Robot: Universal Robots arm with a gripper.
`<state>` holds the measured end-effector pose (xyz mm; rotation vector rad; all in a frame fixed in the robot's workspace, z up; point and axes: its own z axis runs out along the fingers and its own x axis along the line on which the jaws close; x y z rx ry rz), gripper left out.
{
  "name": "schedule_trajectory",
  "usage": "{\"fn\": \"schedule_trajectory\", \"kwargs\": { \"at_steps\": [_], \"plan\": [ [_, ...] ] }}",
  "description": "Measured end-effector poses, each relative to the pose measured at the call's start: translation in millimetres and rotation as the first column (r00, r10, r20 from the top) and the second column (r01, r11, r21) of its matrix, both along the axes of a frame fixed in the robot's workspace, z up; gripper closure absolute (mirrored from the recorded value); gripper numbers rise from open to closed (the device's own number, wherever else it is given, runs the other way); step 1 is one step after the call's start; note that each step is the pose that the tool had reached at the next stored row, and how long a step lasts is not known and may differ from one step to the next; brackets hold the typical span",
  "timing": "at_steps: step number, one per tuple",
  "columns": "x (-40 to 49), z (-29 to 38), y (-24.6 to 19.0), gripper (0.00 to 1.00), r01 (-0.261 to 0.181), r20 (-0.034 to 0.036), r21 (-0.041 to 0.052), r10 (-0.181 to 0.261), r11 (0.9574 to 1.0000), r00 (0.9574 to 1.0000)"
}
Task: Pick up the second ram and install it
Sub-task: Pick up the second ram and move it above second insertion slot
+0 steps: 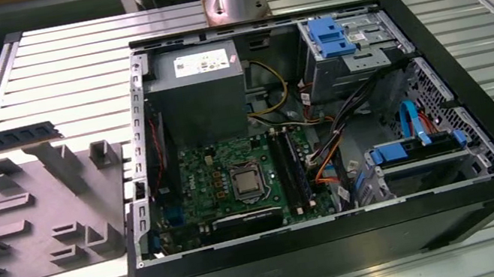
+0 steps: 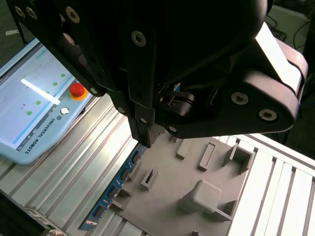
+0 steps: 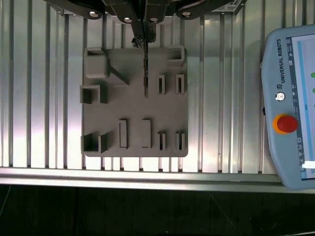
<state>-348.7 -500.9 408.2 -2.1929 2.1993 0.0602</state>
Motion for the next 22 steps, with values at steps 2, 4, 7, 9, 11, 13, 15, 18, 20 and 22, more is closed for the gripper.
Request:
{"fn": "schedule_trajectory", "kwargs": {
  "at_steps": [2, 4, 7, 9, 11, 13, 15, 18, 20, 22],
  "plan": [
    [0.8, 0.0, 0.0, 0.88, 0.0, 0.0, -0.0001, 0.0, 1.0, 1.0],
    [1.5, 0.0, 0.0, 0.88, 0.0, 0.0, 0.0, 0.0, 1.0, 1.0],
    [2.7, 0.0, 0.0, 0.88, 0.0, 0.0, 0.0, 0.0, 1.0, 1.0],
    [3.5, 0.0, 0.0, 0.88, 0.0, 0.0, 0.0, 0.0, 1.0, 1.0],
    [4.5, 0.0, 0.0, 0.88, 0.0, 0.0, 0.0, 0.0, 1.0, 1.0],
    [5.5, 0.0, 0.0, 0.88, 0.0, 0.0, 0.0, 0.0, 1.0, 1.0],
    [6.4, 0.0, 0.0, 0.88, 0.0, 0.0, 0.0, 0.0, 1.0, 1.0],
    [8.0, 0.0, 0.0, 0.88, 0.0, 0.0001, 0.0, 0.0, 1.0, 1.0],
    [9.0, 0.0, 0.0, 0.88, 0.0, 0.0, 0.0, 0.0, 1.0, 1.0],
    [10.2, 0.0, 0.0, 0.88, 0.0, 0.0, 0.0, 0.0, 1.0, 1.0]
  ]
}}
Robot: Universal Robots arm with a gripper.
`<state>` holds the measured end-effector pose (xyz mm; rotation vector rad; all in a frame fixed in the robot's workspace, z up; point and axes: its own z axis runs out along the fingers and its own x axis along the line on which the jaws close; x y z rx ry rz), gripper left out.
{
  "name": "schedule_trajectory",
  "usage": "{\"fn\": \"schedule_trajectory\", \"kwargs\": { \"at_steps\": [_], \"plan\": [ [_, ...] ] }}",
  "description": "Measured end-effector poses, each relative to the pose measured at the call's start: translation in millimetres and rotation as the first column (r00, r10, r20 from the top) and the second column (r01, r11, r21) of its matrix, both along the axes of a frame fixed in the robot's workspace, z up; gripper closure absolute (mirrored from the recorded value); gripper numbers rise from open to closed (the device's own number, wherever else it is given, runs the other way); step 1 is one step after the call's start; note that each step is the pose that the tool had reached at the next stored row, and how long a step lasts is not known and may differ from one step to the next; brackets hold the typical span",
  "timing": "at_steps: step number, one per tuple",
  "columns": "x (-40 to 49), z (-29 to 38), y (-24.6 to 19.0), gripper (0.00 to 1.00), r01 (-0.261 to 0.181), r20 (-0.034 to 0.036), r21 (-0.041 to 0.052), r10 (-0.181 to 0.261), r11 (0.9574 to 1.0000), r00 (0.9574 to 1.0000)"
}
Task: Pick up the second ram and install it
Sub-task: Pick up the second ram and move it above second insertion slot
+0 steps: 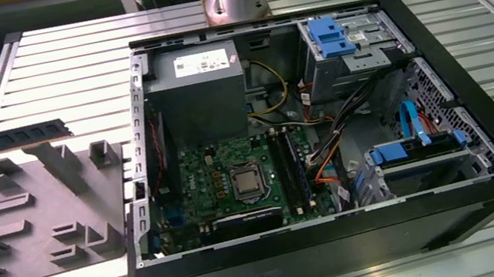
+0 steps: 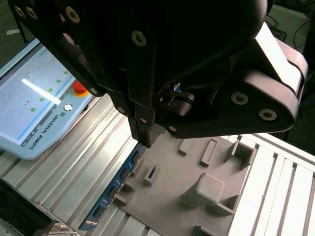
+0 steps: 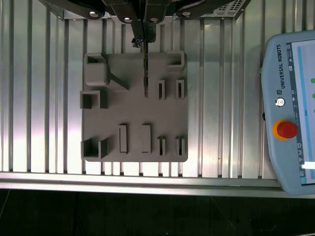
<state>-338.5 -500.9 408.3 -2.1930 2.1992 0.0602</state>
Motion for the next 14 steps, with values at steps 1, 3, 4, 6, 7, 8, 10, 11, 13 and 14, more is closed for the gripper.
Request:
{"fn": "schedule_trajectory", "kwargs": {
  "at_steps": [1, 3, 4, 6, 7, 8, 10, 11, 13, 14],
  "plan": [
    [0.7, 0.0, 0.0, 0.88, 0.0, 0.0, 0.0, 0.0, 1.0, 1.0],
    [2.2, 0.0, 0.0, 0.88, 0.0, 0.0, 0.0, 0.0, 1.0, 1.0],
    [3.1, 0.0, 0.0, 0.88, 0.0, 0.0, 0.0, 0.0, 1.0, 1.0],
    [4.9, 0.0, 0.0, 0.88, 0.0, 0.0, 0.0, 0.0, 1.0, 1.0],
    [5.9, 0.0, 0.0, 0.88, 0.0, 0.0, 0.0, 0.0, 1.0, 1.0],
    [6.9, 0.0, 0.0, 0.88, 0.0, 0.0, 0.0, 0.0, 1.0, 1.0],
    [9.1, 0.0, 0.0, 0.88, 0.0, 0.0, 0.0, 0.0, 1.0, 1.0],
    [10.1, 0.0, 0.0, 0.88, 0.0, 0.0001, 0.0, 0.0, 1.0, 1.0],
    [12.1, 0.0, 0.0, 0.88, 0.0, 0.0, 0.0, 0.0, 1.0, 1.0],
    [13.1, 0.0, 0.0, 0.88, 0.0, 0.0, 0.0, 0.0, 1.0, 1.0]
  ]
}}
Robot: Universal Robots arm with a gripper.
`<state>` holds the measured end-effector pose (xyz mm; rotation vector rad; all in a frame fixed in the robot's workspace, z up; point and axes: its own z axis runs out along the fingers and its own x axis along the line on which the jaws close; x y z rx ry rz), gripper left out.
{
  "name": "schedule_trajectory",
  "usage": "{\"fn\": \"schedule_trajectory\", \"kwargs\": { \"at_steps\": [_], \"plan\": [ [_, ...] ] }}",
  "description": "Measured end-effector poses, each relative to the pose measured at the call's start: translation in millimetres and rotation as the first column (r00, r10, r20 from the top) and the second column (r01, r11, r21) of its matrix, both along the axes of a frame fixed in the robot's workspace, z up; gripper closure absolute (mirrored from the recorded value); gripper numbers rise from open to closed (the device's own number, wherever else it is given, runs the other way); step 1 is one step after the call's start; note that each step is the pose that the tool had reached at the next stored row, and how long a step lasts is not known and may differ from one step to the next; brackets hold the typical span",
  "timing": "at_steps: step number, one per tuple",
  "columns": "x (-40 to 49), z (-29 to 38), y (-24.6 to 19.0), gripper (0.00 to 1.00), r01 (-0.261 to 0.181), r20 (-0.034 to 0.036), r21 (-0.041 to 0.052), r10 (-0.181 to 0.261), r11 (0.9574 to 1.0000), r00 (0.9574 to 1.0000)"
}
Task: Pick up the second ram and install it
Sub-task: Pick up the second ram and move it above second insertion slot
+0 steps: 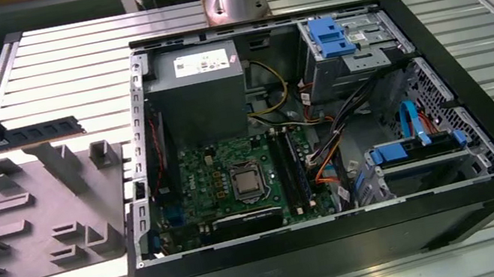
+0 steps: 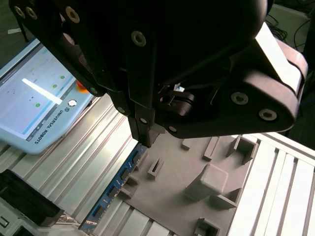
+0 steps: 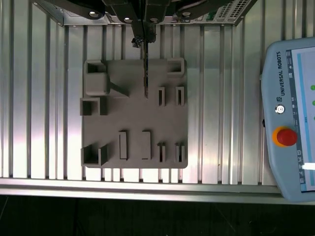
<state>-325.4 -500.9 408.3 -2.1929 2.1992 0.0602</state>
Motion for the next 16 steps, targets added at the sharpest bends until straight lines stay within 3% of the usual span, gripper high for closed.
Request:
{"fn": "schedule_trajectory", "kwargs": {
  "at_steps": [16],
  "plan": [
    [14.4, 0.0, 0.0, 0.88, 0.0, 0.0, 0.0, 0.0, 1.0, 1.0]
  ]
}}
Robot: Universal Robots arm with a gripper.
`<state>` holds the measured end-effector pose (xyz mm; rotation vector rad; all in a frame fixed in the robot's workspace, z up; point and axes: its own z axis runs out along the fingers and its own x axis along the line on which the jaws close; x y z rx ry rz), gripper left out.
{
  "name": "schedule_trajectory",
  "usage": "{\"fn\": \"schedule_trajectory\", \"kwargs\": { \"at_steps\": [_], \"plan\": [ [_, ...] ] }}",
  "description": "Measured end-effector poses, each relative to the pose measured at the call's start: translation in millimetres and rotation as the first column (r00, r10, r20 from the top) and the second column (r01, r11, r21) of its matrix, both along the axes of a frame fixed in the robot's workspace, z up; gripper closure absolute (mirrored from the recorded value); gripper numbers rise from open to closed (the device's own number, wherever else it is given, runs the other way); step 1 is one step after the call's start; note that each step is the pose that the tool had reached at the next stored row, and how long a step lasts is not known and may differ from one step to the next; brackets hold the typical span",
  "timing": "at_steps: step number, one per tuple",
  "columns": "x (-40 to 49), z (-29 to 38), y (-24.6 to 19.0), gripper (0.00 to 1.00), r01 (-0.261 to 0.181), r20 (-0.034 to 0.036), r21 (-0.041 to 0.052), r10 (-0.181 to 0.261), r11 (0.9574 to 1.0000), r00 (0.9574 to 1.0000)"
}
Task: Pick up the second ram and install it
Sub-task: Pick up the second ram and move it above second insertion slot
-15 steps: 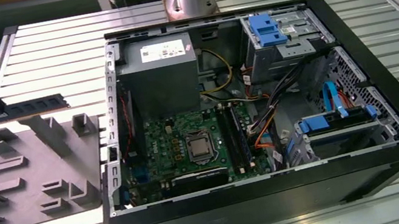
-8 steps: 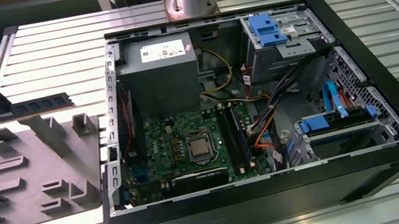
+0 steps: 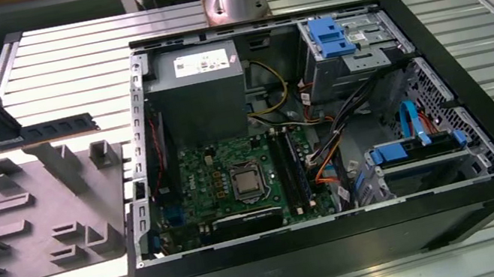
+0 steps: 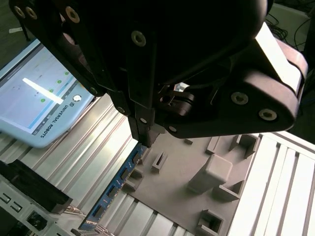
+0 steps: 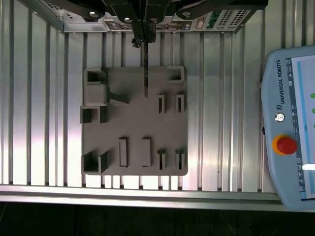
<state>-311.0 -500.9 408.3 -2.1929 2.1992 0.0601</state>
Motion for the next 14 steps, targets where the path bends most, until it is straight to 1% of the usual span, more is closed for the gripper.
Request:
{"fn": "schedule_trajectory", "kwargs": {
  "at_steps": [10, 14],
  "plan": [
    [9.6, 0.0, 0.0, 0.88, 0.0, 0.0, 0.0, 0.0, 1.0, 1.0],
    [14.7, 0.0, 0.0, 0.88, 0.0, -0.0001, -0.0001, 0.0, 1.0, 1.0]
  ]
}}
